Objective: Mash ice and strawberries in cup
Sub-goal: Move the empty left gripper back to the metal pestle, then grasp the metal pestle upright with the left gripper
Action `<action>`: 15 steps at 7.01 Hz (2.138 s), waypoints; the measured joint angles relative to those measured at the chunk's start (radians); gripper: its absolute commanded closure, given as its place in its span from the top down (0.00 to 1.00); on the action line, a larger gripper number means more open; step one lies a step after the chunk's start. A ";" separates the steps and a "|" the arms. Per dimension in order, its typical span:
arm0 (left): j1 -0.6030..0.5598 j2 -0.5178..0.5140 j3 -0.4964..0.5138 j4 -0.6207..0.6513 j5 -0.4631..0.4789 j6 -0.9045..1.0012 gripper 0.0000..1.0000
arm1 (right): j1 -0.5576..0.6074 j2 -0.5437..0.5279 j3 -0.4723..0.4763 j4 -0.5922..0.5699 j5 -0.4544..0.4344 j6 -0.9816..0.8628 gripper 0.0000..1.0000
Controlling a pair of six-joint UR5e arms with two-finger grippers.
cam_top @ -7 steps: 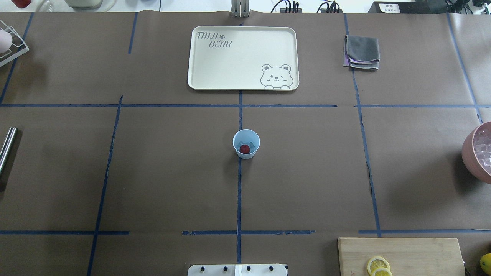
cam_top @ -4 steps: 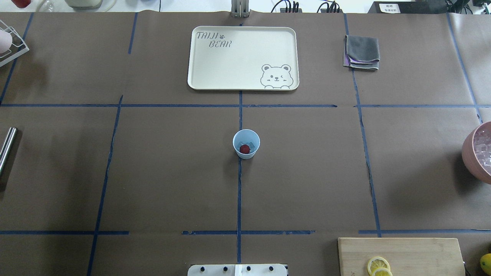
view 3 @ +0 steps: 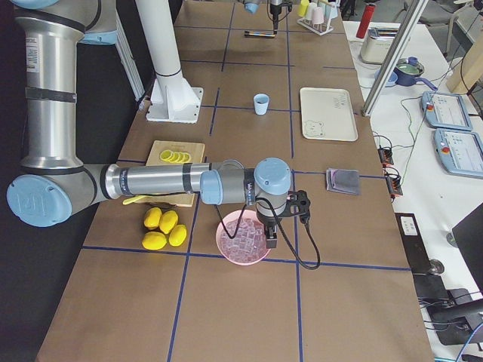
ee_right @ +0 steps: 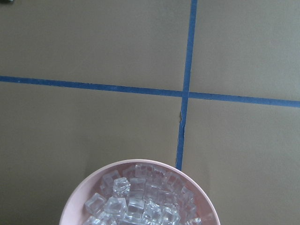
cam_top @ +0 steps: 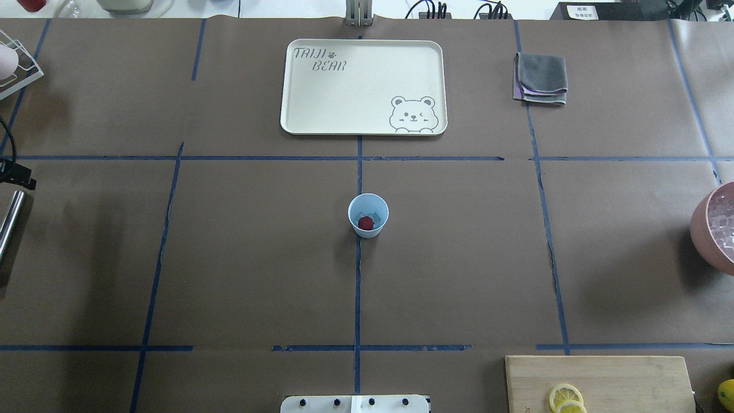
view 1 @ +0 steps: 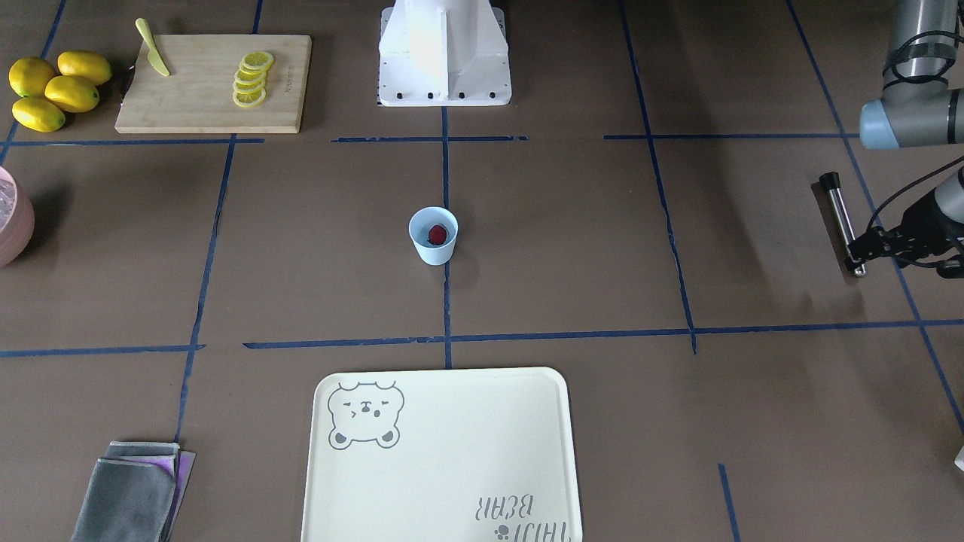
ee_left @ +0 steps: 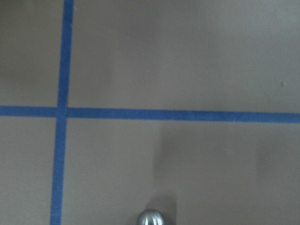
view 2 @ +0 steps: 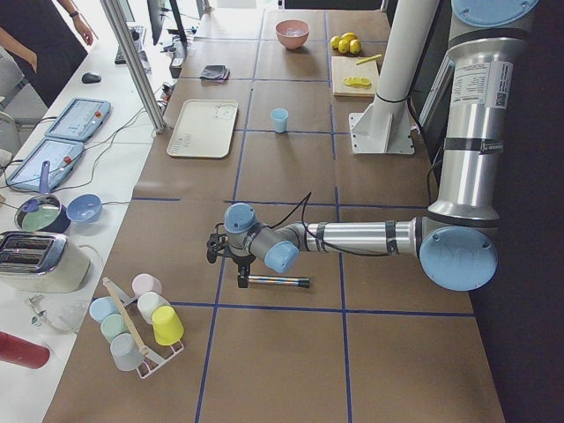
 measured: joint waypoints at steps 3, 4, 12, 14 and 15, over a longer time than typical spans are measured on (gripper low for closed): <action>0.023 0.076 -0.001 -0.086 0.017 -0.002 1.00 | 0.000 0.001 0.001 0.000 0.000 0.001 0.99; 0.027 0.089 -0.002 -0.104 0.016 -0.004 1.00 | 0.000 0.002 0.001 0.000 0.000 0.001 0.99; 0.065 0.085 0.003 -0.114 0.018 -0.006 0.48 | 0.003 0.005 0.002 0.000 0.000 0.001 0.99; 0.063 0.087 0.001 -0.115 0.018 -0.005 0.27 | 0.003 0.005 0.002 0.000 0.000 0.001 0.99; 0.062 0.087 0.000 -0.115 0.018 -0.003 0.17 | 0.003 0.005 0.002 0.000 0.000 0.001 0.99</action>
